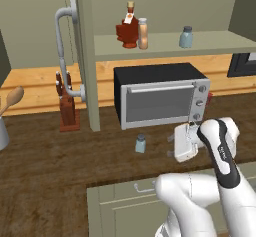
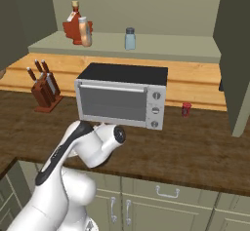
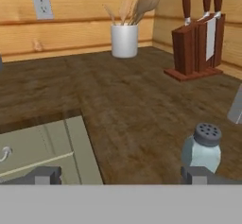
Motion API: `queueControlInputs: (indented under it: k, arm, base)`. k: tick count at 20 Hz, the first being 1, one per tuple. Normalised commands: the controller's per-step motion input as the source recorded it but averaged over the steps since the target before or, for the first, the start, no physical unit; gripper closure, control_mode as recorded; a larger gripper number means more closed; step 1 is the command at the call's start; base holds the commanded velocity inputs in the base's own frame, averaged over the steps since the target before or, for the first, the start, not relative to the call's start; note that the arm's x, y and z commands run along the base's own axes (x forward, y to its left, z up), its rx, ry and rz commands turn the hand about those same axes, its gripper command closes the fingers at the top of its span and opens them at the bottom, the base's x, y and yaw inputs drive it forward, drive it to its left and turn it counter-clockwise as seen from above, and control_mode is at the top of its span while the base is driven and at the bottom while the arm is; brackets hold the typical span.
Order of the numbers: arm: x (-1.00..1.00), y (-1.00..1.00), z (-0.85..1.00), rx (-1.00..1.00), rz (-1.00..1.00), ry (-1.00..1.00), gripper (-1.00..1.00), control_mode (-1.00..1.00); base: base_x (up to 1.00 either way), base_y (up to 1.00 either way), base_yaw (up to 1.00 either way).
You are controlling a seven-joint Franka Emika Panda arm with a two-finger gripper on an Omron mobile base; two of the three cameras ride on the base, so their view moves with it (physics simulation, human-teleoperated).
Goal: Put the shaker and condiment bottle from the counter next to their counterparts in the cabinet.
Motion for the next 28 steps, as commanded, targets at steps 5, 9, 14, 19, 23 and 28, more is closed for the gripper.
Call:
queueControlInputs:
  k: [5,9,14,19,23,28]
  arm:
    - [0.14,0.26,-0.39,0.02,0.00,0.00,-1.00,-1.00]
    - [0.09,0.28,-0.40,0.08,-0.05,0.00,-1.00,-1.00]
    - [0.00,0.35,-0.43,0.08,-0.18,0.00,-1.00,-1.00]
    - [-0.08,0.23,-0.32,0.05,-0.14,0.00,-1.00,-1.00]
    - [-0.40,0.30,-0.28,0.00,-0.12,-0.12,-1.00,-1.00]
    - [-0.26,0.60,-0.29,0.00,-0.20,-0.20,-1.00,-1.00]
  base:
    - [0.00,0.00,0.00]
    - [0.00,0.00,0.00]
    - [0.00,0.00,0.00]
    - [0.00,0.00,0.00]
    - [0.00,0.00,0.00]
    - [0.00,0.00,0.00]
